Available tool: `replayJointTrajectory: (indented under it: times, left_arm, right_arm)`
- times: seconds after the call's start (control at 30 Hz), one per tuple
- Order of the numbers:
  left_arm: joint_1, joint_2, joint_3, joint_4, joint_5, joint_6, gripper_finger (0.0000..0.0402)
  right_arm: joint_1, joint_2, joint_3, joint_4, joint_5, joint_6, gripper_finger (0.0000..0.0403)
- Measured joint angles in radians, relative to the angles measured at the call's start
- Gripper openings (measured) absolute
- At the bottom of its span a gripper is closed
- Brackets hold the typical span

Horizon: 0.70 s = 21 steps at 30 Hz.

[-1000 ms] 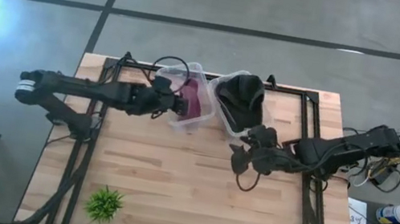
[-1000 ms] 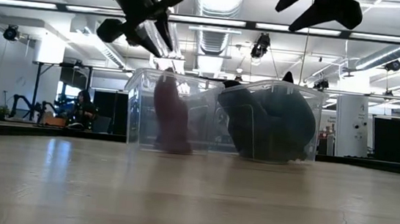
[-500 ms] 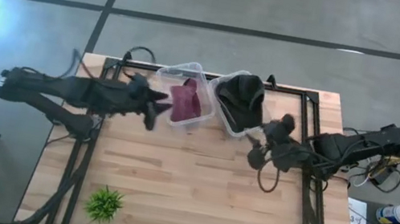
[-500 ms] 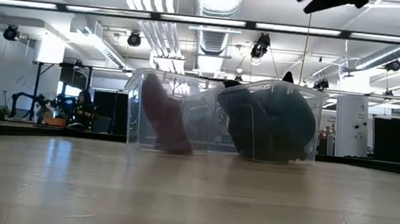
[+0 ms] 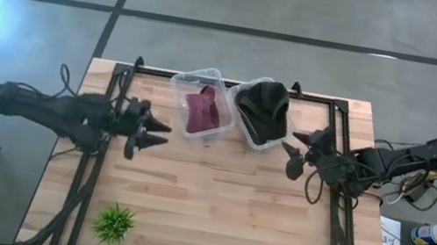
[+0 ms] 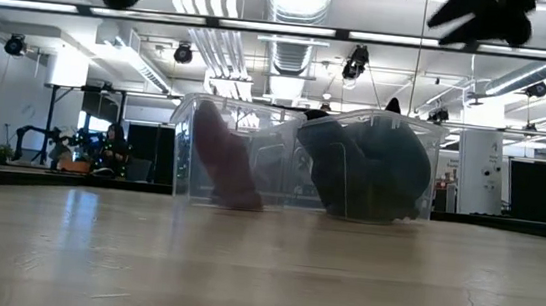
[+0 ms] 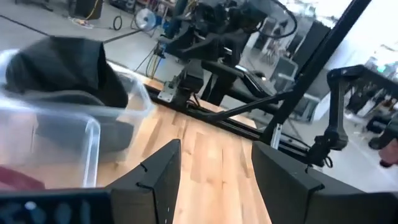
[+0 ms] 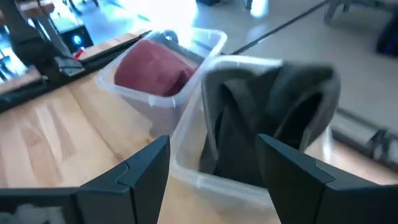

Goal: Pick & Place hat
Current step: Return to Home Position

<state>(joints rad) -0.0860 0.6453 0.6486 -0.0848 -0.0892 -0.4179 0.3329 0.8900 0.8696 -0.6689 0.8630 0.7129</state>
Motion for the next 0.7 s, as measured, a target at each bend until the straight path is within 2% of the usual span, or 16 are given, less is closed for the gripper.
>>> replayJointTrajectory:
  times: [0.07, 0.17, 0.27, 0.37, 0.57, 0.7]
  left_arm:
    - [0.001, -0.039, -0.113, 0.109, 0.0, -0.021, 0.019]
    - [0.002, -0.096, -0.262, 0.238, 0.008, -0.063, 0.019]
    - [0.002, -0.157, -0.387, 0.284, 0.009, -0.131, 0.019]
    - [0.002, -0.214, -0.488, 0.319, 0.01, -0.164, 0.019]
    - [0.002, -0.299, -0.616, 0.346, -0.003, -0.213, 0.019]
    - [0.002, -0.316, -0.638, 0.349, -0.003, -0.219, 0.019]
  right_arm:
    - [0.002, -0.054, -0.091, 0.07, -0.013, 0.037, 0.0233]
    - [0.003, -0.139, -0.206, 0.187, -0.096, 0.041, 0.0233]
    - [0.004, -0.207, -0.287, 0.292, -0.149, 0.024, 0.0233]
    - [0.003, -0.271, -0.346, 0.367, -0.153, -0.023, 0.0233]
    - [0.003, -0.352, -0.44, 0.364, -0.156, -0.032, 0.0233]
    - [0.003, -0.36, -0.488, 0.363, -0.156, -0.032, 0.0233]
